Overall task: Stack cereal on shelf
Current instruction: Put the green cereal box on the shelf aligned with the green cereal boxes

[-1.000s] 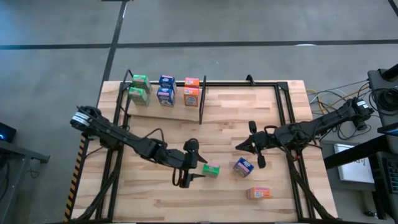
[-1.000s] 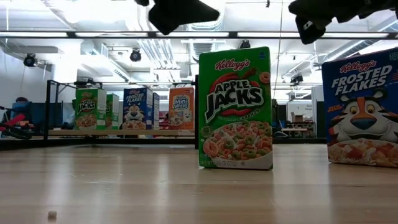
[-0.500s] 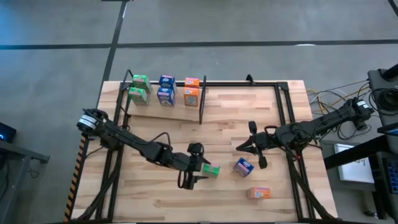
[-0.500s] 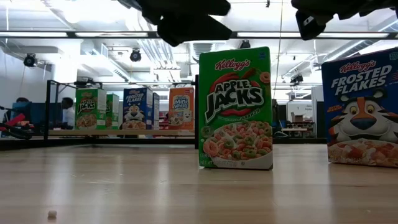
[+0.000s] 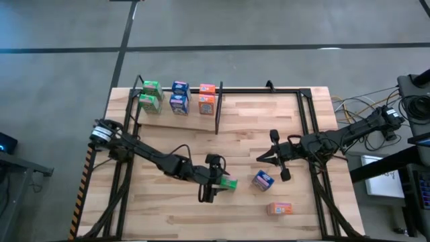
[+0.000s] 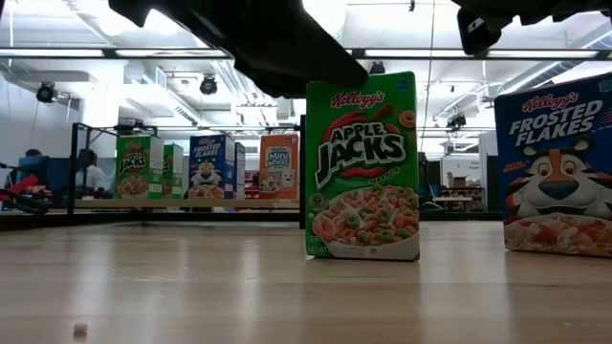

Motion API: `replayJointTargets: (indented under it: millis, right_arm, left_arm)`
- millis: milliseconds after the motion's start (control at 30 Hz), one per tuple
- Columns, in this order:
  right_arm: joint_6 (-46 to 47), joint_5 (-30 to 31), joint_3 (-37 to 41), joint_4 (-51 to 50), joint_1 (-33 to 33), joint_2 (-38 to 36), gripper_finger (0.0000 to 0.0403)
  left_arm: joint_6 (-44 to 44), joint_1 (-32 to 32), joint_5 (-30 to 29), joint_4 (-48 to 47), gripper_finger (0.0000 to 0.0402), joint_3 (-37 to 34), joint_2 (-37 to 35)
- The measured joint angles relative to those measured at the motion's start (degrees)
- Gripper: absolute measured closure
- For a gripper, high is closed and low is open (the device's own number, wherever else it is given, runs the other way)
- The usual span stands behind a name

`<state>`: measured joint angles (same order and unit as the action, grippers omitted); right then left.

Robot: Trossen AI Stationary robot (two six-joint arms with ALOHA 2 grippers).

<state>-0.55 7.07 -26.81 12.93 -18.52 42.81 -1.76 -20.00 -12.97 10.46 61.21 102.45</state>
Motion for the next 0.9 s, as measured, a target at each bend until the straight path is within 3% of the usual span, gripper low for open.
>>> replayJointTargets:
  millis: [167, 633, 900]
  right_arm:
    - [0.76, -0.01, 0.02, -0.21, 0.01, 0.45, 0.0394]
    - [0.96, 0.0, 0.02, -0.17, 0.0, 0.43, 0.0394]
    - [1.21, 0.01, 0.03, -0.17, 0.01, 0.45, 0.0394]
  left_arm:
    - [0.71, 0.44, -0.02, -0.31, 0.015, 0.0, 0.44]
    - [1.29, 0.4, 1.71, -1.28, 0.0221, 0.0, 0.42]
    - [4.64, 0.36, 2.99, -2.17, 0.0232, -0.04, -0.3]
